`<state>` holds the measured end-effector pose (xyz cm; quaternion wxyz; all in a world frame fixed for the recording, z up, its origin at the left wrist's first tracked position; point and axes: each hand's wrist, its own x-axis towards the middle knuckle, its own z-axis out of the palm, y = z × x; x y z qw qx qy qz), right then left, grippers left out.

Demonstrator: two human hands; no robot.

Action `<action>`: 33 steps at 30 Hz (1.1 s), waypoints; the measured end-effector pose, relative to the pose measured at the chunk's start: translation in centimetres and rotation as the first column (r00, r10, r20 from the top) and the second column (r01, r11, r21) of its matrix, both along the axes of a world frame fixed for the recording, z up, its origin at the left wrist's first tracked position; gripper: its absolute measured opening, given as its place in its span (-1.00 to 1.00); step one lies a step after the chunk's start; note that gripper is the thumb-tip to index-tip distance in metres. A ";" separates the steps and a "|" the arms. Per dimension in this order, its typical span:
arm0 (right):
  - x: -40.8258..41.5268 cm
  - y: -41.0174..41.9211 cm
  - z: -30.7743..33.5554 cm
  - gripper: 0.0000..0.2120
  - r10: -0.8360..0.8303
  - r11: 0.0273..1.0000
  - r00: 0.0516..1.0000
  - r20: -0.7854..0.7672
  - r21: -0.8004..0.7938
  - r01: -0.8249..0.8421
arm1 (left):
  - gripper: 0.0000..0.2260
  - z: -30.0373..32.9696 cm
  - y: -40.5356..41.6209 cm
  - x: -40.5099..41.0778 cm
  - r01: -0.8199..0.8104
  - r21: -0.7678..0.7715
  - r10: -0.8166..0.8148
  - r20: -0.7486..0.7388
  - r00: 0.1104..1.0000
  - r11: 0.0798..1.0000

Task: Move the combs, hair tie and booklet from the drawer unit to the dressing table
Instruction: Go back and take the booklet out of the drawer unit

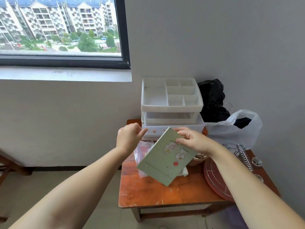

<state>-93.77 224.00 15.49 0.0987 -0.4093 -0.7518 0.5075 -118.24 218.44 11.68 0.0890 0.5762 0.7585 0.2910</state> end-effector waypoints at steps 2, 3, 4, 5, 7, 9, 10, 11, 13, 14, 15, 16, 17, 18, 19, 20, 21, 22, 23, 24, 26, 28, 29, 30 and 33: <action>-0.2 1.6 0.2 -0.77 0.014 1.000 0.999 0.033 0.025 -0.015 | -0.70 0.4 1.4 -0.2 -0.018 -0.023 0.017 -0.019 1.000 1.000; -0.5 2.4 0.3 -0.79 0.032 0.998 0.997 0.067 0.046 -0.036 | -0.69 0.5 2.2 -0.3 -0.048 -0.039 0.048 -0.008 0.999 0.998; -0.7 3.1 0.3 -0.81 0.053 0.996 0.993 0.108 0.072 -0.061 | -0.67 0.7 2.9 -0.3 -0.080 -0.056 0.080 0.003 0.997 0.995; -1.1 3.9 0.3 -0.83 0.071 0.991 0.986 0.151 0.099 -0.087 | -0.64 0.8 3.6 -0.3 -0.100 -0.066 0.101 0.005 0.995 0.993; -1.7 5.0 0.3 -0.81 0.083 0.986 0.975 0.206 0.128 -0.111 | -0.58 1.0 4.9 -0.2 -0.118 -0.071 0.117 -0.016 0.993 0.990; -2.2 5.8 0.4 -0.79 0.066 0.988 0.977 0.201 0.121 -0.091 | -0.56 1.3 6.0 -0.2 -0.131 -0.082 0.129 -0.031 0.991 0.988; -2.4 6.0 0.4 -0.79 0.060 0.990 0.980 0.189 0.118 -0.083 | -0.57 1.4 6.5 -0.2 -0.131 -0.094 0.128 -0.037 0.991 0.987; -2.4 6.1 0.5 -0.78 0.057 0.991 0.982 0.178 0.113 -0.078 | -0.58 1.5 6.9 -0.2 -0.125 -0.109 0.121 -0.046 0.992 0.986; -2.5 6.0 0.5 -0.79 0.057 0.994 0.985 0.161 0.088 -0.071 | -0.62 1.6 7.4 -0.2 -0.106 -0.126 0.101 -0.045 0.994 0.986; -2.5 5.9 0.6 -0.80 0.058 0.996 0.987 0.148 0.060 -0.067 | -0.64 1.6 7.4 -0.2 -0.091 -0.121 0.090 -0.014 0.996 0.988; -2.6 5.7 0.6 -0.80 0.057 0.998 0.992 0.116 0.019 -0.060 | -0.65 1.4 7.1 -0.2 -0.069 -0.116 0.074 0.041 0.996 0.991; -2.7 5.5 0.7 -0.81 0.048 0.998 0.997 0.065 -0.040 -0.046 | -0.65 1.2 6.6 -0.3 -0.044 -0.111 0.056 0.115 0.992 0.993; -2.9 5.4 0.8 -0.80 0.025 0.994 1.000 0.006 -0.110 -0.024 | -0.64 0.9 6.0 -0.5 -0.030 -0.116 0.053 0.202 0.978 0.993; -3.2 5.3 0.9 -0.79 -0.009 0.984 0.999 -0.050 -0.177 0.001 | -0.63 0.6 5.1 -0.9 -0.045 -0.131 0.083 0.302 0.950 0.990; -3.8 5.2 1.0 -0.78 -0.049 0.974 0.994 -0.099 -0.227 0.025 | -0.64 0.2 4.0 -1.6 -0.095 -0.161 0.155 0.421 0.894 0.982; -4.5 5.1 1.0 -0.78 -0.085 0.964 0.987 -0.140 -0.260 0.046 | -0.65 -0.2 2.6 -2.6 -0.162 -0.203 0.249 0.552 0.796 0.966; -5.5 4.9 0.9 -0.79 -0.110 0.958 0.979 -0.173 -0.281 0.058 | -0.65 -0.5 1.0 -3.6 -0.225 -0.258 0.342 0.669 0.661 0.940; -6.8 4.5 0.7 -0.80 -0.118 0.955 0.973 -0.200 -0.291 0.056 | -0.62 -0.9 -0.8 -4.7 -0.264 -0.324 0.417 0.750 0.513 0.909; -8.2 3.9 0.3 -0.81 -0.112 0.955 0.969 -0.220 -0.295 0.043 | -0.59 -1.3 -3.0 -5.7 -0.278 -0.377 0.460 0.812 0.360 0.884; -9.9 3.2 -0.2 -0.82 -0.106 0.953 0.965 -0.239 -0.302 0.030 | -0.57 -1.9 -5.2 -6.4 -0.287 -0.403 0.466 0.861 0.205 0.869; -13.3 1.1 -1.3 -0.81 -0.126 0.924 0.950 -0.284 -0.382 0.008 | -0.55 -3.0 -9.8 -6.9 -0.329 -0.387 0.385 0.920 -0.074 0.862; -16.6 -1.7 -2.4 -0.80 -0.150 0.847 0.937 -0.317 -0.531 -0.043 | -0.58 -3.9 -14.0 -6.3 -0.438 -0.334 0.257 0.939 -0.227 0.834; -18.1 -3.3 -3.0 -0.77 -0.135 0.798 0.937 -0.322 -0.596 -0.090 | -0.63 -4.2 -16.1 -5.9 -0.512 -0.314 0.197 0.942 -0.271 0.799; -19.4 -5.2 -3.6 -0.73 -0.099 0.748 0.942 -0.322 -0.648 -0.143 | -0.68 -4.5 -18.2 -5.4 -0.589 -0.300 0.134 0.942 -0.309 0.750; -22.7 -11.8 -5.6 -0.65 0.110 0.617 0.947 -0.301 -0.727 -0.303 | -0.82 -5.1 -25.1 -3.7 -0.784 -0.272 -0.048 0.933 -0.358 0.558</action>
